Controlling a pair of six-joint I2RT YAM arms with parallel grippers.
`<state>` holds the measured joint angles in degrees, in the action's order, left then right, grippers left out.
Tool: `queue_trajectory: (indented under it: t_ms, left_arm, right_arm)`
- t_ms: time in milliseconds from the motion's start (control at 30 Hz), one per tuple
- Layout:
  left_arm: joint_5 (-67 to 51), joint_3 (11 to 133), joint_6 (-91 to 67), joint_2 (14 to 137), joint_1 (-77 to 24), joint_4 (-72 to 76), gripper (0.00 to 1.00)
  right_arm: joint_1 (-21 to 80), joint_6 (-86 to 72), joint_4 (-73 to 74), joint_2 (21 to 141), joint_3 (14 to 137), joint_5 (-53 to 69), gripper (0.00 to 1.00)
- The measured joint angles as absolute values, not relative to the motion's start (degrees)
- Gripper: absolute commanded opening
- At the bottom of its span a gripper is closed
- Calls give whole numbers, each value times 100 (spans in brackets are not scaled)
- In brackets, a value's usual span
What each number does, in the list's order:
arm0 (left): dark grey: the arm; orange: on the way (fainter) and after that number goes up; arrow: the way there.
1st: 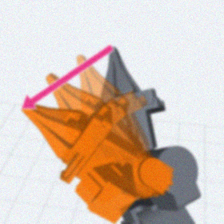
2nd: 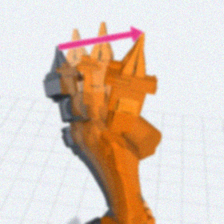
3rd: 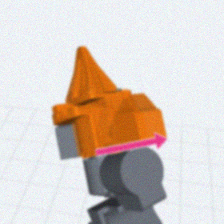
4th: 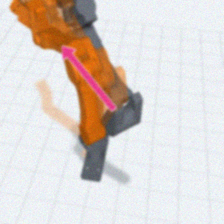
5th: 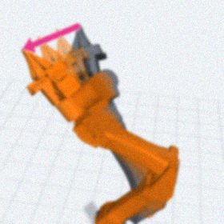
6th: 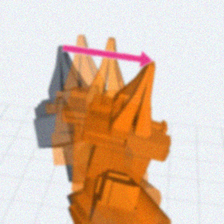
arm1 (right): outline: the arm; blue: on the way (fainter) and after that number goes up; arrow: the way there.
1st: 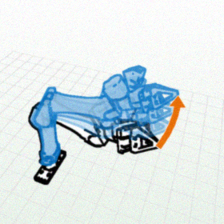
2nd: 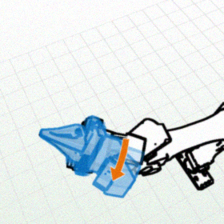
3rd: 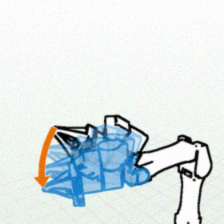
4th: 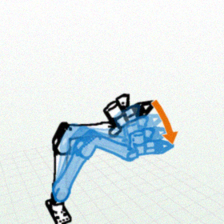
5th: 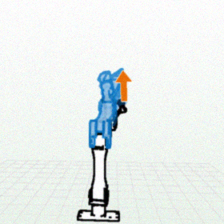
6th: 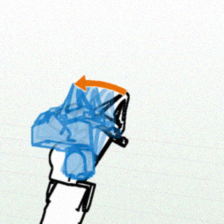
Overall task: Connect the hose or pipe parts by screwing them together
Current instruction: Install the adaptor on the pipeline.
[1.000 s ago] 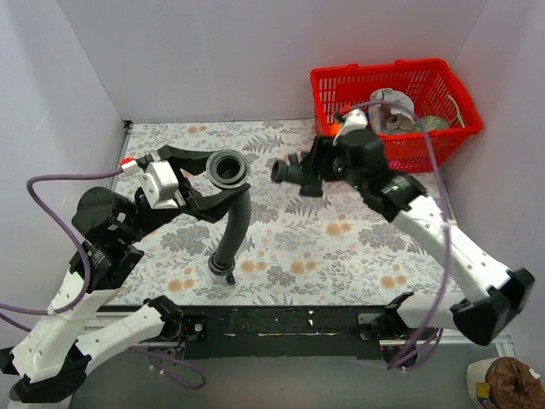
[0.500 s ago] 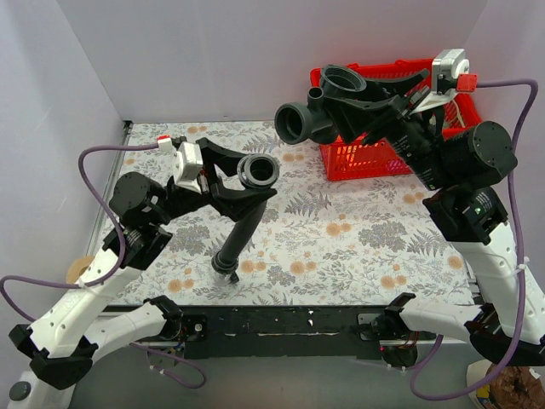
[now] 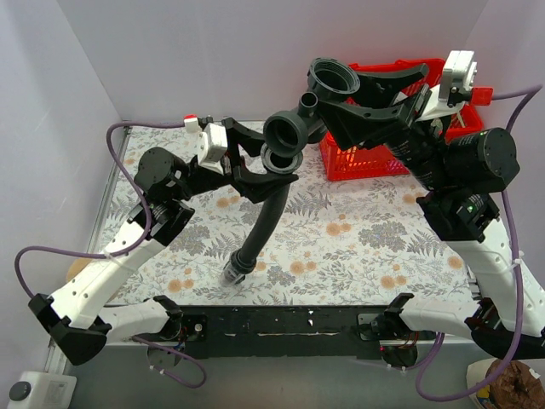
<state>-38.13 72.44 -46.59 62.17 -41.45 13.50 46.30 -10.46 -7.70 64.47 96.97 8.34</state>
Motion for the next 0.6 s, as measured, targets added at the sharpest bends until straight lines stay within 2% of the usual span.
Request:
queue_trajectory:
  t_ms: [333, 600]
  left_arm:
    - [-4099, 7797, -4108, 6921, -4176, 1887, 36]
    - [-4121, 7940, -4160, 6993, -4176, 1973, 32]
  right_arm:
    - [5148, -812, -1031, 6565, 9692, 1026, 1]
    - [5227, -515, -1002, 6521, 9371, 978, 1]
